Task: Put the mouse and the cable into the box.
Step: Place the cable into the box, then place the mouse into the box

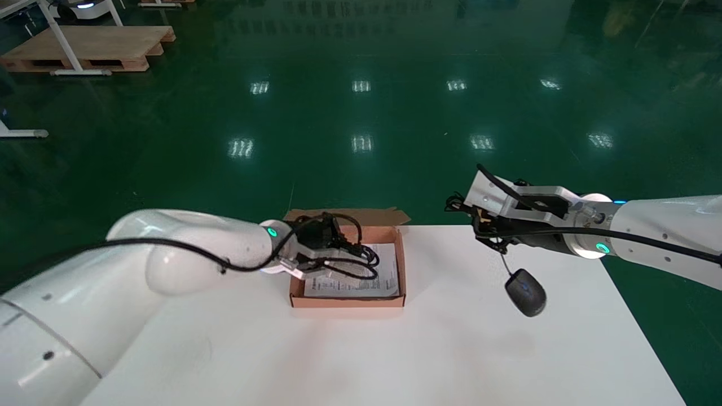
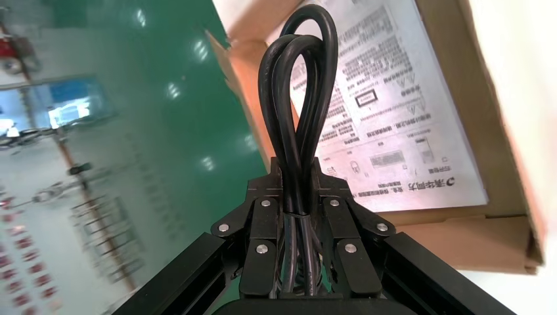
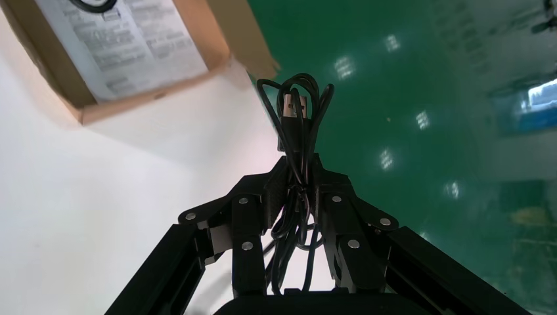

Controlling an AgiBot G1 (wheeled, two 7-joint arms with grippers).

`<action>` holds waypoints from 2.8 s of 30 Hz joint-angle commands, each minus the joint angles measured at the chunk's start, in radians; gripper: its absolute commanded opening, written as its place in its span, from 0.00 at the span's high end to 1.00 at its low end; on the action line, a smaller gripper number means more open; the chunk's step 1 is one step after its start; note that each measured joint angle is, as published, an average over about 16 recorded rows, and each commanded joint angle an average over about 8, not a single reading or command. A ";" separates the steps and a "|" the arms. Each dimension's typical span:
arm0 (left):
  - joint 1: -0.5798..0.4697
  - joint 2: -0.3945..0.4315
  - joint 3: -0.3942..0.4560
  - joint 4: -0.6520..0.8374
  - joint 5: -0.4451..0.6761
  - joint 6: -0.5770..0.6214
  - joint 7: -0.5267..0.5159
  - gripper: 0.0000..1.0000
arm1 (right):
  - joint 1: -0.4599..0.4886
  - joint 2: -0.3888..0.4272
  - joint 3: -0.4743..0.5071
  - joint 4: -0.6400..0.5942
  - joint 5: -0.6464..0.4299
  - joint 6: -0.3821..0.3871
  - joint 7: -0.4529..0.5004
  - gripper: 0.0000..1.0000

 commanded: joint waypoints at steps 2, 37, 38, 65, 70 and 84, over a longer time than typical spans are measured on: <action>0.034 0.009 0.075 -0.010 0.061 -0.093 -0.051 1.00 | 0.000 0.000 0.000 0.000 0.000 0.000 0.000 1.00; 0.010 -0.002 0.251 -0.036 -0.056 -0.141 -0.199 0.00 | -0.001 0.001 0.000 0.003 -0.001 0.000 0.002 1.00; 0.010 -0.006 0.250 -0.039 -0.058 -0.142 -0.201 0.00 | -0.001 0.001 0.000 0.003 -0.001 0.000 0.001 1.00; -0.100 -0.298 0.150 -0.205 0.135 -0.033 -0.644 0.00 | 0.138 -0.337 -0.131 -0.063 -0.087 0.060 -0.192 1.00; -0.091 -0.307 0.148 -0.243 0.177 -0.016 -0.690 0.00 | 0.150 -0.398 -0.191 -0.177 0.002 0.092 -0.273 1.00; -0.080 -0.317 0.145 -0.292 0.229 0.006 -0.746 0.00 | 0.117 -0.411 -0.409 -0.449 0.288 0.304 -0.234 0.56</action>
